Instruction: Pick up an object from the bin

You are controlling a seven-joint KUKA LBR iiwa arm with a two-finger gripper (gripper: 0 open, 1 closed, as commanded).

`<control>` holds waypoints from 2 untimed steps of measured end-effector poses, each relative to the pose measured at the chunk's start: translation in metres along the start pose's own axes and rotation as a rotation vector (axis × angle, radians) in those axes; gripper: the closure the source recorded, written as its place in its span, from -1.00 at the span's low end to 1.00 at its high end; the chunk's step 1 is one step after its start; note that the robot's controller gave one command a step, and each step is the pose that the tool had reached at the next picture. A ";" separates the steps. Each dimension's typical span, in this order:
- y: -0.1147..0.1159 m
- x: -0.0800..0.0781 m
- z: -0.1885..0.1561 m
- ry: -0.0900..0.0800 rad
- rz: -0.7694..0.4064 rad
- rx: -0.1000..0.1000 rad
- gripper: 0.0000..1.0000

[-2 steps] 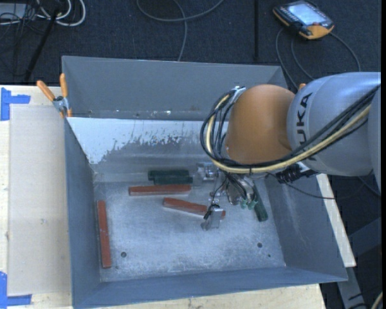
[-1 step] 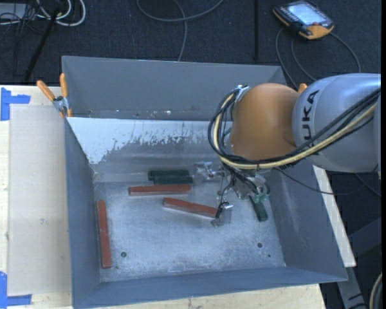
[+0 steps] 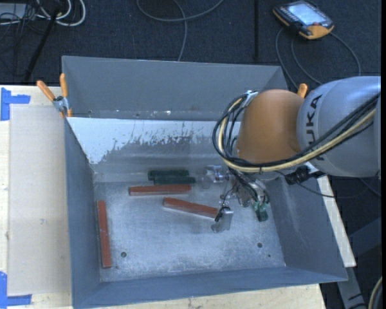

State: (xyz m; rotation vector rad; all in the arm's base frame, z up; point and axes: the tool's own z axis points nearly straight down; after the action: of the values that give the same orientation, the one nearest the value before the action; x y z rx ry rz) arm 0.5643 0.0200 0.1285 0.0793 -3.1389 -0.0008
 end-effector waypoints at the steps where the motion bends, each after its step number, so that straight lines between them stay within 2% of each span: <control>1: -0.001 -0.006 0.034 -0.002 0.109 0.001 -1.00; 2: -0.008 0.005 0.058 -0.002 0.189 0.000 1.00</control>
Offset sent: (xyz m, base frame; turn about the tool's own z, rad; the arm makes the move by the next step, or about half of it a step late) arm -0.0055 -0.0087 -0.0585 0.1884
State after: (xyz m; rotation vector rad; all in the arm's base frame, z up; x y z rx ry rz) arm 0.5593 0.0119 0.0703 -0.2169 -3.1345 -0.0012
